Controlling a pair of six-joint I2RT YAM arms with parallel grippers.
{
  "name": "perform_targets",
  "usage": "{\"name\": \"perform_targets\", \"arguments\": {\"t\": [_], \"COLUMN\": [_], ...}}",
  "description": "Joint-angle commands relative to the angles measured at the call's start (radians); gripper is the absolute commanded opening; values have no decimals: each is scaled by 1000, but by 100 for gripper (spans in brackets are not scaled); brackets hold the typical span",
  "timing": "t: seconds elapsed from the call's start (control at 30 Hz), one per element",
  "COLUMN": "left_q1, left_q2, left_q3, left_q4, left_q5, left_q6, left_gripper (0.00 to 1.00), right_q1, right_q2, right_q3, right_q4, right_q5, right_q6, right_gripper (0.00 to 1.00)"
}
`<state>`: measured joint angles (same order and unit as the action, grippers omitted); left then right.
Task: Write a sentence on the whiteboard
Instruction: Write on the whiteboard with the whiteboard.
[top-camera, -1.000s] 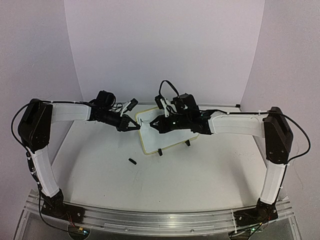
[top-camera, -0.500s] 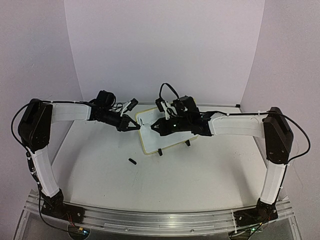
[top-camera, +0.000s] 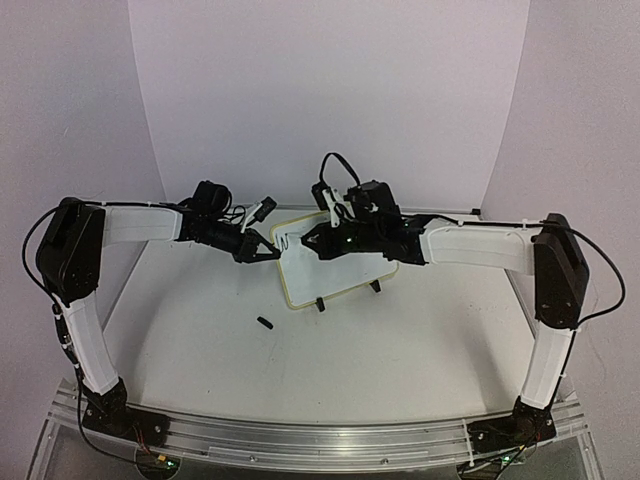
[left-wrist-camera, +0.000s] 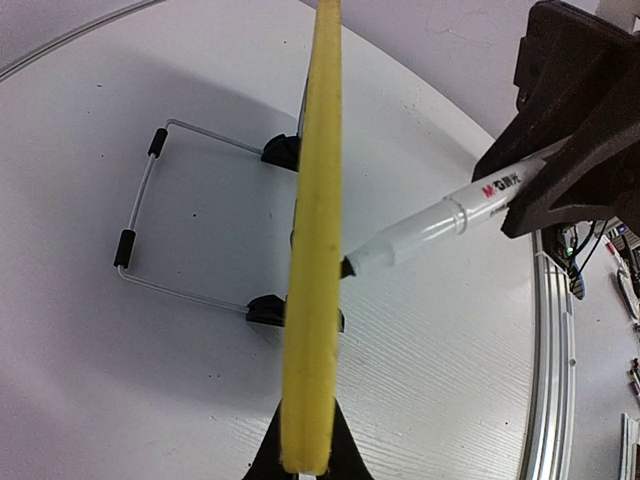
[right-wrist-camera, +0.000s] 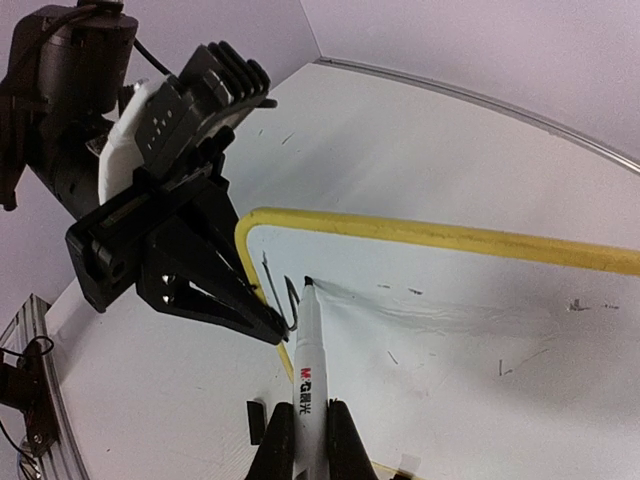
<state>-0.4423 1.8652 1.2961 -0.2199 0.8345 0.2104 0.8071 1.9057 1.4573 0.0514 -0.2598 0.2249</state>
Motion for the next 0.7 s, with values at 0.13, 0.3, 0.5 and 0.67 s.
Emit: {"name": "perform_targets", "arguments": {"t": [0.13,0.3,0.5,0.67], "left_q1": [-35,-35,-38,-38], "left_q2": [43,56,60,52], "left_q3": [21,43,56,69], "left_q4": [-133,-166,-191,-208], "left_q5": [-61,-81,-111,-110], "left_q6": [22,13,-14,-45], "left_gripper": [0,0,0,0], "right_q1": [-9,-10,-17,-22], "right_q2": [-76,-164,-260,-323], "right_q3": [28,-49,-124,-194], "right_q4": [30,55,56,69], "right_q5": [-8,-50,-61,-52], "right_q6": [-26,-27,-41,-41], "right_gripper": [0,0,0,0]}}
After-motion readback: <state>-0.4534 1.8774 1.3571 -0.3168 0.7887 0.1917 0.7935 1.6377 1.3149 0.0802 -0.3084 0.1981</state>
